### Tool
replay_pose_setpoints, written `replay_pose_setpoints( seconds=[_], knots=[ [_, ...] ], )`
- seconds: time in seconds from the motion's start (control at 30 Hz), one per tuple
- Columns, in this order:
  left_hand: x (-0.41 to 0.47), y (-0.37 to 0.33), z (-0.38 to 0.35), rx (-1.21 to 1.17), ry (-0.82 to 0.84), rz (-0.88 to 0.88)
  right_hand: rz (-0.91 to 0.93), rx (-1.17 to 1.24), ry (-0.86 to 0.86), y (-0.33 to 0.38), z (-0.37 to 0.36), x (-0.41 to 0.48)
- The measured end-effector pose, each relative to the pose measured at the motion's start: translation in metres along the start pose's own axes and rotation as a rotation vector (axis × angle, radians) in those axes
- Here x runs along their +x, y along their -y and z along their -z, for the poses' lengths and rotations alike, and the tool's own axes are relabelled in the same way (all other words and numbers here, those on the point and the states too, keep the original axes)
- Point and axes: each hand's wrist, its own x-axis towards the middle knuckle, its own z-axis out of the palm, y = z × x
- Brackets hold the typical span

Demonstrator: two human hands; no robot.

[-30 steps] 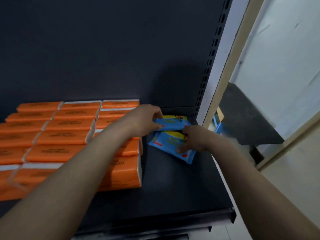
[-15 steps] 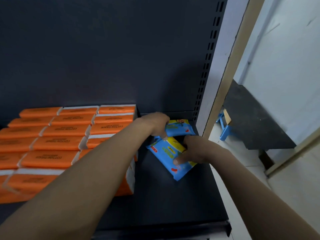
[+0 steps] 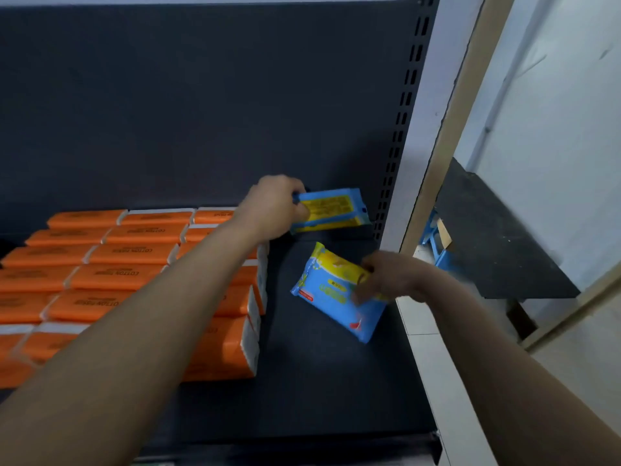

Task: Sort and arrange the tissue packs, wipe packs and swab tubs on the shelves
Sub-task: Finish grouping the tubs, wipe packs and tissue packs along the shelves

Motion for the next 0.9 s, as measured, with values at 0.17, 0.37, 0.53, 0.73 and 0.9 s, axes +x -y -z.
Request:
replay_pose_setpoints(
  seconds=[0.17,0.37,0.53,0.73,0.9],
  knots=[
    [-0.019,0.009,0.035,-0.41,-0.187,0.053,0.1,0.489,-0.252,0.017,0.024,-0.002],
    [-0.046,0.021,0.064,-0.914,-0.268,0.164,0.24,1.066,-0.376,0.058,0.022,-0.005],
    [-0.08,0.043,0.088,-1.213,-0.276,0.258,0.294,1.279,-0.361,0.106,0.003,-0.003],
    [-0.135,0.102,0.13,-1.473,-0.413,0.365,0.374,1.314,-0.185,0.186,-0.043,-0.008],
    [-0.19,0.156,0.179,-1.43,-0.435,0.35,0.417,1.285,-0.021,0.268,-0.101,-0.016]
  ],
)
